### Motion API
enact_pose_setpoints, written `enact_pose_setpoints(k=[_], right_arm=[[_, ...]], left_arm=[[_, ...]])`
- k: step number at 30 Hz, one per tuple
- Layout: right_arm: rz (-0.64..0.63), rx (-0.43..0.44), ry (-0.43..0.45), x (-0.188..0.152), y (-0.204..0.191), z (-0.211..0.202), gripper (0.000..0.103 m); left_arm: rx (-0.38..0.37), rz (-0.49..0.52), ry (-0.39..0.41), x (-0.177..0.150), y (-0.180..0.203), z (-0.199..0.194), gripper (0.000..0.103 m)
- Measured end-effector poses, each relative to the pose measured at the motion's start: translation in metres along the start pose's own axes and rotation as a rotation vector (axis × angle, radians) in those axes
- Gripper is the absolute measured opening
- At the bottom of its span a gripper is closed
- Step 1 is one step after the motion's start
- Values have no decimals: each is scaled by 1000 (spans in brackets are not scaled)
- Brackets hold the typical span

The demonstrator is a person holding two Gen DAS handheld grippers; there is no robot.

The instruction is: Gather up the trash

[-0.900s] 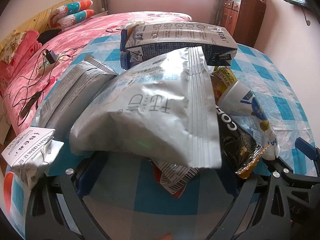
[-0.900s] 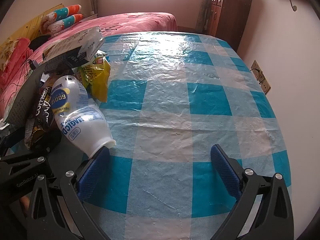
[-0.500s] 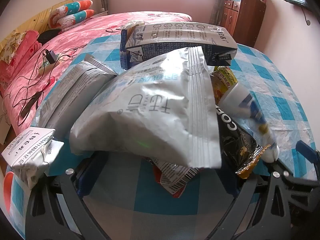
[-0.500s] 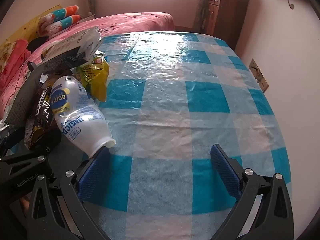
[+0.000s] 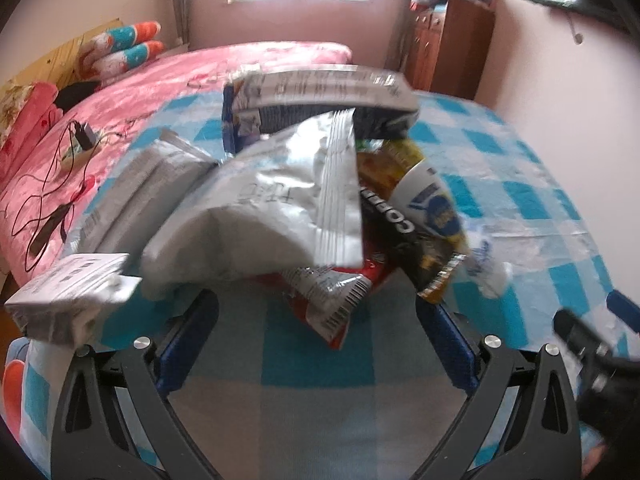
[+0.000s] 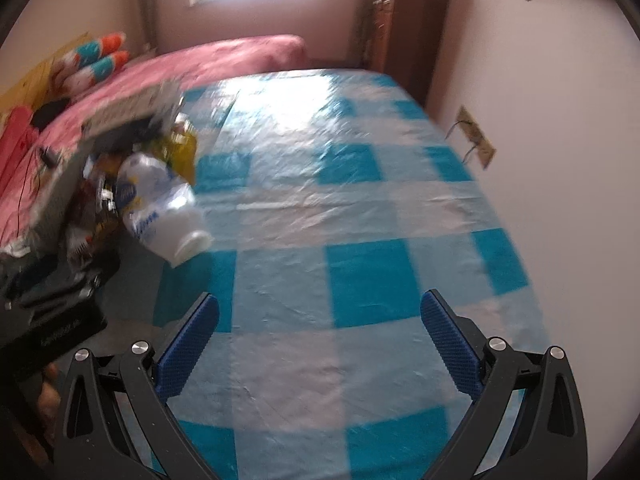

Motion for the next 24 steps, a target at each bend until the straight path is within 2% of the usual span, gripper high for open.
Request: enact_pose_setpoints(k=[6, 11, 15, 24], right_arm=[[15, -37, 138, 13, 2, -47, 99], [12, -17, 226, 23, -4, -73, 99], [2, -21, 279, 27, -10, -95, 99], [15, -21, 309, 21, -14, -108, 99]], left_arm=[[-40, 16, 89, 5, -1, -27, 99], [-46, 27, 217, 12, -2, -65, 99], [-63, 5, 242, 16, -9, -83, 99], [-42, -27, 277, 20, -30, -101, 99]])
Point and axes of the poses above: each gripper's, at about its wrist camera, not at the fingertips, and z roughly the way its jaws point, y to its right, x to its top, the point moved 3 cm from there along z, roughly the way its jaws point, and after that the axes turned 3 degrees about -z, right-handed, at the moved point
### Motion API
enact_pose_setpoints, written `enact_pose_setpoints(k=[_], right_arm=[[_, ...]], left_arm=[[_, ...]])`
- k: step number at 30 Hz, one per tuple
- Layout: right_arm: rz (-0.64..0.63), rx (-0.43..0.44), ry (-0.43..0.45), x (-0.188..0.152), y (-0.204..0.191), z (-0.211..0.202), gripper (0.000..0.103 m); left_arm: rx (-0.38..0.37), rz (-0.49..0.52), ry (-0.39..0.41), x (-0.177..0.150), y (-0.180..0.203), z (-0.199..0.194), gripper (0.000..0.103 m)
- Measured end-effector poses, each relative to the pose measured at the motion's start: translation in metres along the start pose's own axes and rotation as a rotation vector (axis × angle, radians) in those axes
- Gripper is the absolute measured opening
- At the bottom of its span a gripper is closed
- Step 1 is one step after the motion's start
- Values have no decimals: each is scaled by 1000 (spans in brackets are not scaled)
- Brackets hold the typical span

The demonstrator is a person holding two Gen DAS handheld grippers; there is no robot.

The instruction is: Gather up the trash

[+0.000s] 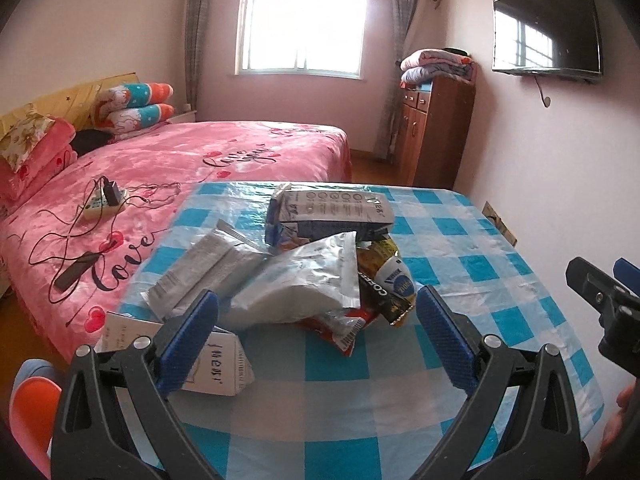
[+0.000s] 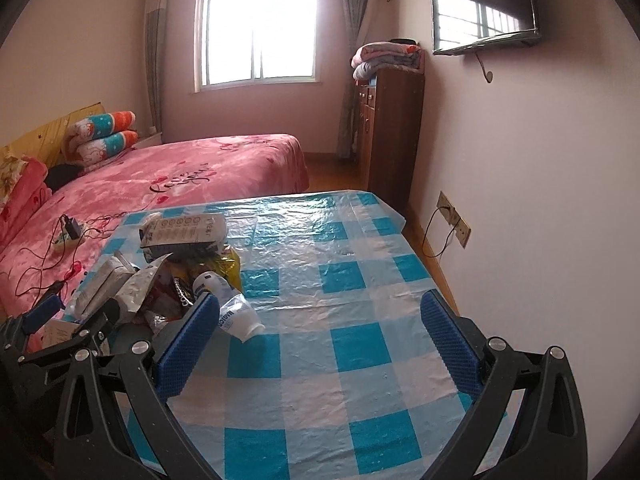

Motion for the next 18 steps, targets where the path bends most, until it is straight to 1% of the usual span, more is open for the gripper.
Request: enact_pose_setpoints(k=[8, 18], right_arm=[[-2, -9, 13, 0, -3, -3, 99], [2, -20, 3, -4, -2, 3, 99]], left_arm=[[7, 5, -6, -1, -5, -1, 99], [13, -4, -25, -5, -7, 5, 99]])
Point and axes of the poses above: each gripper's, at about its wrist camera, not at the fingertips, and z roughly the way its jaws point, y to its right, x to its top, the point moved 3 cm from there along z, roughly the way its jaws point, and after that the axes turned 3 degrees about -z, right-handed, at the moved point
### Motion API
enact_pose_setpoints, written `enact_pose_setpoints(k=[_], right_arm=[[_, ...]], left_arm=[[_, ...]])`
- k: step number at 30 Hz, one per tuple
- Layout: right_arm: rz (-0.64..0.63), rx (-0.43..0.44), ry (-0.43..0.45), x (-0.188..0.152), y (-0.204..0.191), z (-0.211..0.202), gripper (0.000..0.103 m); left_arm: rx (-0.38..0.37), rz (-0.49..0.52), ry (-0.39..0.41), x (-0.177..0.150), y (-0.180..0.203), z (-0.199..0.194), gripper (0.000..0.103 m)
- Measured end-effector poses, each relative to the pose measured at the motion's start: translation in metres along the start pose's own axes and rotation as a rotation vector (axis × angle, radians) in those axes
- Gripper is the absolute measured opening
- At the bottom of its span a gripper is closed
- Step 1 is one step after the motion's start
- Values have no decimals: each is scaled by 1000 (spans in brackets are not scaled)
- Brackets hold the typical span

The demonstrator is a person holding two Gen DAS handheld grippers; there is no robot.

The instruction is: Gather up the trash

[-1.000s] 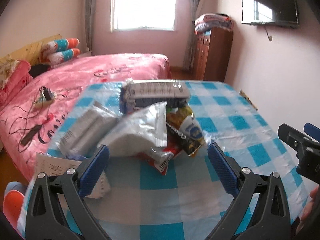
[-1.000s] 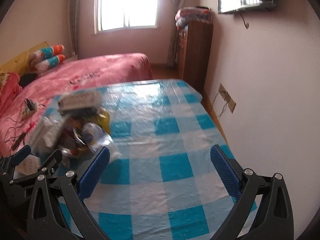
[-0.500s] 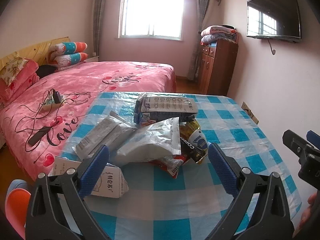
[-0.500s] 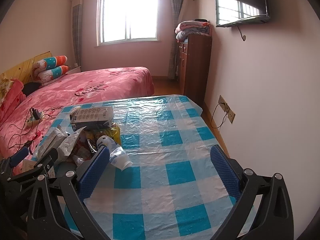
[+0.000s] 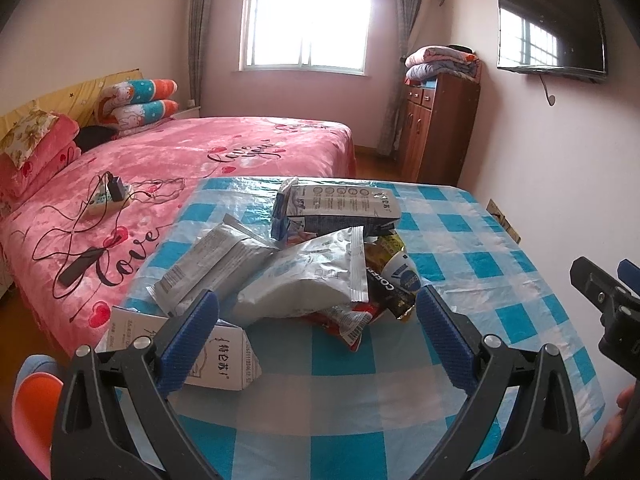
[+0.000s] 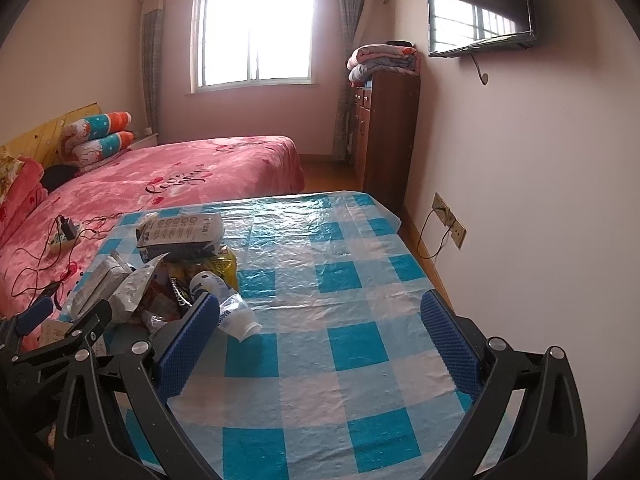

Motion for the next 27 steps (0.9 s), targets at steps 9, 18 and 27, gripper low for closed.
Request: enact_pose_setpoints(k=[9, 18, 27], right_arm=[[8, 17, -19, -8, 4, 11, 99], [4, 62, 10, -11, 1, 16, 99], [-4, 142, -8, -22, -5, 36, 99]], left_arm=[[15, -10, -26, -6, -2, 8, 99], [23, -31, -61, -10, -10, 19, 99], [5, -67, -53, -13, -20, 23, 99]])
Point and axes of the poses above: each gripper's, at about its wrist camera, not at the fingertips, and z roughly the way its jaws point, y to its right, x to its top, the point moved 3 cm from there along z, roughly the way its jaws point, and after that the axes turned 3 degrees about -z, right-handed, at the moved point
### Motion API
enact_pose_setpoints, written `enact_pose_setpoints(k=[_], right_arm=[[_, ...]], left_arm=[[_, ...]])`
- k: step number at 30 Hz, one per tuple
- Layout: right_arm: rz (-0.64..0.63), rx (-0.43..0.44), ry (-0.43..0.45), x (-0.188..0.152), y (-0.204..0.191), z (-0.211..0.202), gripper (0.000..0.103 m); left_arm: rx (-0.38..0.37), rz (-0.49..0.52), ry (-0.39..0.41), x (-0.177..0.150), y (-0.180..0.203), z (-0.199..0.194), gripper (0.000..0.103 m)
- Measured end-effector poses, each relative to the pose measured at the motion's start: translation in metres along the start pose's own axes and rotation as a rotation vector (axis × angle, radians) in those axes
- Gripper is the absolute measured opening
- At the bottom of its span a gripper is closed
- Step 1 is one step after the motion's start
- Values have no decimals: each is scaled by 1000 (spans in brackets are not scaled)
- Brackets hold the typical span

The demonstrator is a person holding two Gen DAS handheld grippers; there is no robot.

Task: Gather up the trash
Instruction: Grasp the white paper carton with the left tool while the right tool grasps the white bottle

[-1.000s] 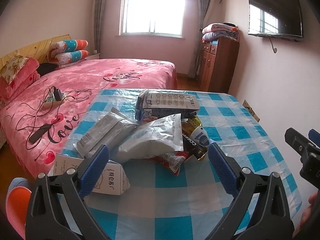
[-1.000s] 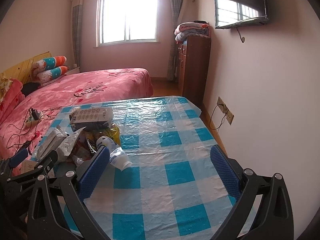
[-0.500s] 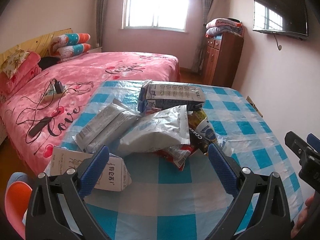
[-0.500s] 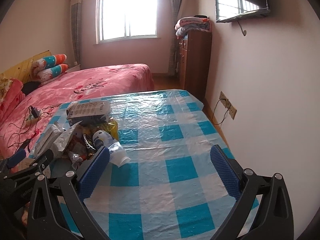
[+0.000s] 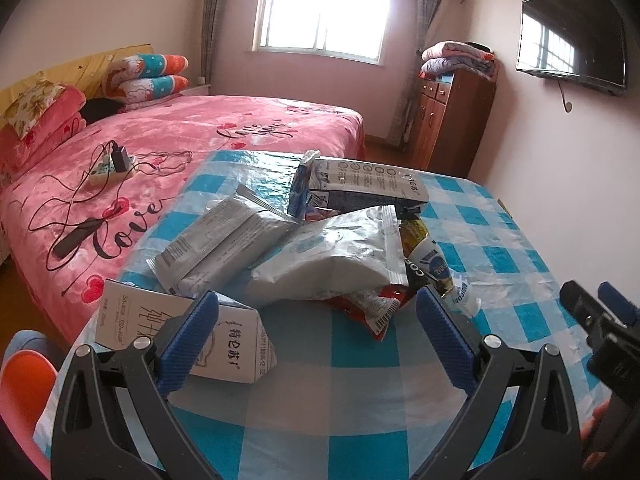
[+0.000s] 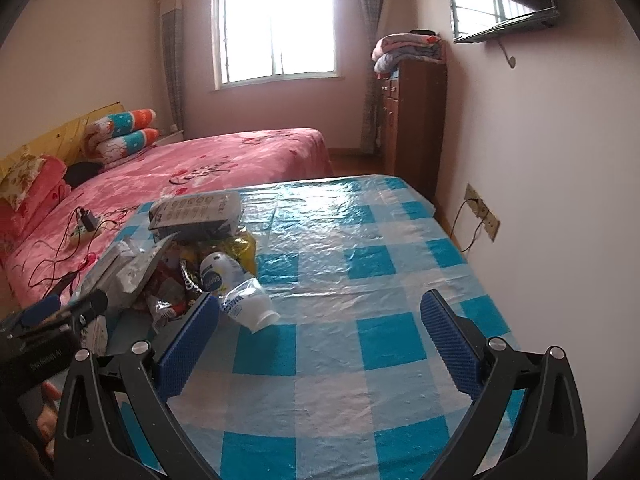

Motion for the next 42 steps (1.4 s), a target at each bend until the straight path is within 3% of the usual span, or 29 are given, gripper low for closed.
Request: enact_pose_setpoints(k=[12, 18, 24, 30, 36, 38, 40, 42], right_arm=[[34, 176, -66, 7, -1, 31, 99], [-3, 265, -103, 16, -10, 44, 99], [-79, 345, -168, 15, -21, 65, 99], [-80, 400, -213, 13, -26, 83, 99], [-117, 431, -215, 19, -31, 95, 98], [-123, 452, -216, 22, -34, 100, 96], [-142, 463, -228, 25, -37, 106, 85], [-150, 485, -249, 25, -41, 115, 84]], left_arm=[[-68, 61, -29, 27, -8, 1, 99], [-88, 53, -61, 34, -41, -7, 99], [2, 51, -65, 30, -102, -20, 99], [-36, -141, -180, 9, -139, -24, 99], [-120, -374, -275, -16, -143, -17, 99], [-125, -408, -284, -20, -139, -12, 99], [-134, -443, -279, -21, -136, -8, 99], [-140, -488, -278, -20, -136, -3, 99]])
Point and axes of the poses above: each gripper's, at about its wrist camera, not at the fingertips, and z roughly the way its jaws point, y to its right, x to its top, the point moved 3 cm from there along z, roughly the way its jaws point, and after that the axes turned 3 degrees about -z, right-handed, at the moved point
